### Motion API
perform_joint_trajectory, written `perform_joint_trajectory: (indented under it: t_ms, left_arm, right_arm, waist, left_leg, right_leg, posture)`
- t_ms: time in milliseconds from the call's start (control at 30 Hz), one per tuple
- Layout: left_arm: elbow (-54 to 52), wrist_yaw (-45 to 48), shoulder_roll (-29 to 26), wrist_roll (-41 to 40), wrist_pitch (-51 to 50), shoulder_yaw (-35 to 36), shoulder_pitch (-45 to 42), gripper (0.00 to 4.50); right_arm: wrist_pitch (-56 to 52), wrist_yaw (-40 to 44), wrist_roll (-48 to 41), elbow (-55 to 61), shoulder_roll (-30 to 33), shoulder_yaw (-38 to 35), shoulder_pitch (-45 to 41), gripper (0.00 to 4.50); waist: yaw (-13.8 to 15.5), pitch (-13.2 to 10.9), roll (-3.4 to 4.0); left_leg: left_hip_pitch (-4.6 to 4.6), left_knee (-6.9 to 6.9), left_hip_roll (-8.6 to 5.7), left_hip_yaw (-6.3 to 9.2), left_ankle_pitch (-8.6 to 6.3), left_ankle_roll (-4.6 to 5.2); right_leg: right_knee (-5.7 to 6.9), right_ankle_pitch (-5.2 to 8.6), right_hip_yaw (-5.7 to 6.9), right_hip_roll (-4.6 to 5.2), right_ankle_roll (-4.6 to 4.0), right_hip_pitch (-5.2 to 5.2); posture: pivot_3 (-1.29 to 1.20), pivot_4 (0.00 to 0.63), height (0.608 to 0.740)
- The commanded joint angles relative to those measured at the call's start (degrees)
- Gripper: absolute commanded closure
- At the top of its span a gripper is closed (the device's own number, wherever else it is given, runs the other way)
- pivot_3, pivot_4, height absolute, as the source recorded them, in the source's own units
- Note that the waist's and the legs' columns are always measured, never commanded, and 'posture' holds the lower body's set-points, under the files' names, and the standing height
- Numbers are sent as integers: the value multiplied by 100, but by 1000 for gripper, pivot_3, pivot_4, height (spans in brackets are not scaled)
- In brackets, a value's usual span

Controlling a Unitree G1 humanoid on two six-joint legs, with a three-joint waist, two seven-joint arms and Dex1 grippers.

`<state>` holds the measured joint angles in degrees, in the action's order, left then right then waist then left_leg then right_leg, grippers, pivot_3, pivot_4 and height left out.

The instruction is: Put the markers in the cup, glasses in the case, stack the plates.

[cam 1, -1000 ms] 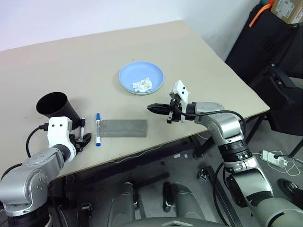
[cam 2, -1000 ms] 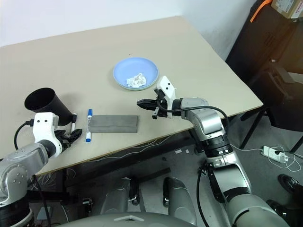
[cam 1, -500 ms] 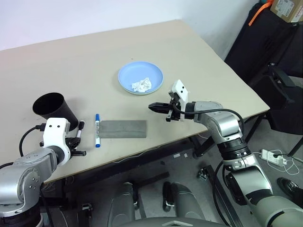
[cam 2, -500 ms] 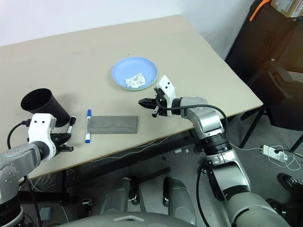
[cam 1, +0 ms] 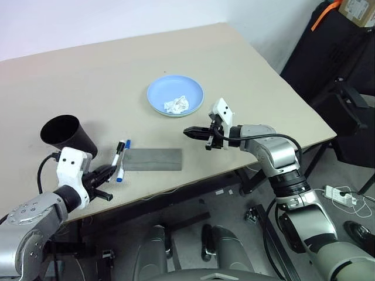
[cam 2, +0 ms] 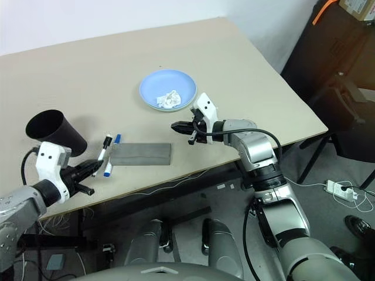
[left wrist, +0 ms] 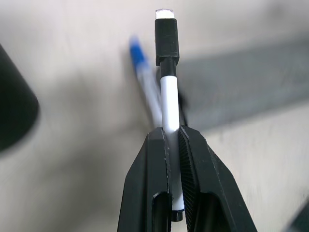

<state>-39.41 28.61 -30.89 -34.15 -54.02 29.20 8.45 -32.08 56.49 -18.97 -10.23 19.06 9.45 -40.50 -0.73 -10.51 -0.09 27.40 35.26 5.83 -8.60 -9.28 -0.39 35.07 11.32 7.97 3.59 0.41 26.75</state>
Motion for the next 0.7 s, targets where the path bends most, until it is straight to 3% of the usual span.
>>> perform_joint_trajectory:
  t_ms: [33,367,467,700]
  left_arm:
    - [-204,76,48,-191,500,317,28,4477]
    - [-484,478,609,-645,2445,593,254,4477]
    - [-459,259,753,-786,2927,620,-106,4477]
    - [198,-351,573,86,3977,672,-1086,4477]
  right_arm:
    - [-218,254,-322,282,137,-184,-134,4500]
    - [-591,630,-757,659,322,-171,42,4500]
    - [-575,550,-735,667,247,-143,40,4500]
    - [-428,410,-625,607,132,-69,28,4500]
  waist:
    - [-3,0,0]
    - [1,0,-1]
    - [3,0,-1]
    - [-2,0,0]
  left_leg:
    - [-1,0,-1,0,0,0]
    - [-5,13,-2,-4,0,0]
    - [-6,17,-1,0,0,0]
    - [-5,35,-1,20,0,1]
  right_leg:
    - [0,0,-1,0,0,0]
    - [5,0,-2,-1,2,-7]
    - [6,-3,0,0,2,-10]
    - [6,-14,16,-5,1,-29]
  posture:
    - [0,150,719]
    - [0,150,719]
    - [0,150,719]
    - [0,150,719]
